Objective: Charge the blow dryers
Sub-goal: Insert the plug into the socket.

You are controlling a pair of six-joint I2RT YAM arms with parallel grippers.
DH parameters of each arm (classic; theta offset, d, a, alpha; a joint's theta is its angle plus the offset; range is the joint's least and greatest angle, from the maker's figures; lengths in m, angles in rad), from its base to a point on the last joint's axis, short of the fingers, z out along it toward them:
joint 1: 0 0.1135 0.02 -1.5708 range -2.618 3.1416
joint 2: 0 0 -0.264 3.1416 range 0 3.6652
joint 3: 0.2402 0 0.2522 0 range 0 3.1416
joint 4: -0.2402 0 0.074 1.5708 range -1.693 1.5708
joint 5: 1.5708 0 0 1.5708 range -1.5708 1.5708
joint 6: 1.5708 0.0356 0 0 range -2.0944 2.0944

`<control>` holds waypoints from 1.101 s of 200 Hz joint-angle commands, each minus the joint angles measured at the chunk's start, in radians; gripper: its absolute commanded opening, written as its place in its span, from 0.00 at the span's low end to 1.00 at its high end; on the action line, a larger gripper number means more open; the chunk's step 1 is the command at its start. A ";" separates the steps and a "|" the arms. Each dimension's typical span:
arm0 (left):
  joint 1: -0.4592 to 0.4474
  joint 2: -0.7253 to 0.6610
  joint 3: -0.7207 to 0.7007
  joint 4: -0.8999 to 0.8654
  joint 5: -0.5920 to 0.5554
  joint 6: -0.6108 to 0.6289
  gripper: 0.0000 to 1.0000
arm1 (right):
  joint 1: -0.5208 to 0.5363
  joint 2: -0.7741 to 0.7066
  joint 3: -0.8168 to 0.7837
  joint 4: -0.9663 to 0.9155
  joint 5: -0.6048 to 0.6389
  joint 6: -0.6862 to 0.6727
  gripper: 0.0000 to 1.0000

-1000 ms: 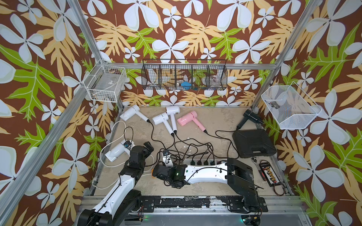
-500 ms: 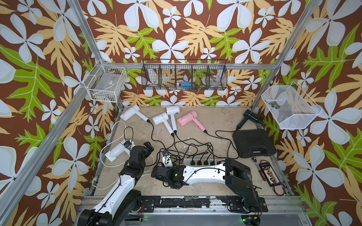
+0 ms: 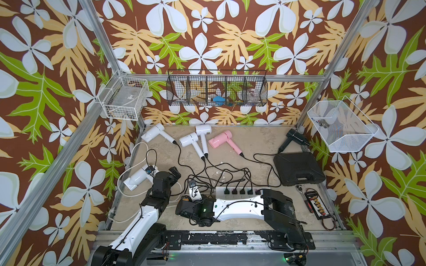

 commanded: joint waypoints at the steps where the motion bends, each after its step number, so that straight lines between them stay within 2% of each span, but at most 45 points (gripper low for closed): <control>1: 0.000 -0.001 0.002 0.001 -0.007 0.008 1.00 | 0.009 0.023 0.003 -0.125 -0.053 -0.020 0.00; 57: 0.001 0.001 0.001 0.000 -0.011 0.008 1.00 | 0.021 0.046 0.038 -0.194 -0.059 0.028 0.00; 110: 0.001 0.001 0.000 0.000 -0.013 0.007 1.00 | 0.021 0.059 0.090 -0.322 -0.028 0.197 0.00; 178: 0.001 0.006 0.000 -0.001 -0.015 0.004 1.00 | 0.035 0.142 0.220 -0.423 -0.013 0.231 0.00; 220: 0.002 0.037 0.001 -0.002 -0.032 -0.005 1.00 | 0.035 0.157 0.231 -0.428 -0.045 0.248 0.00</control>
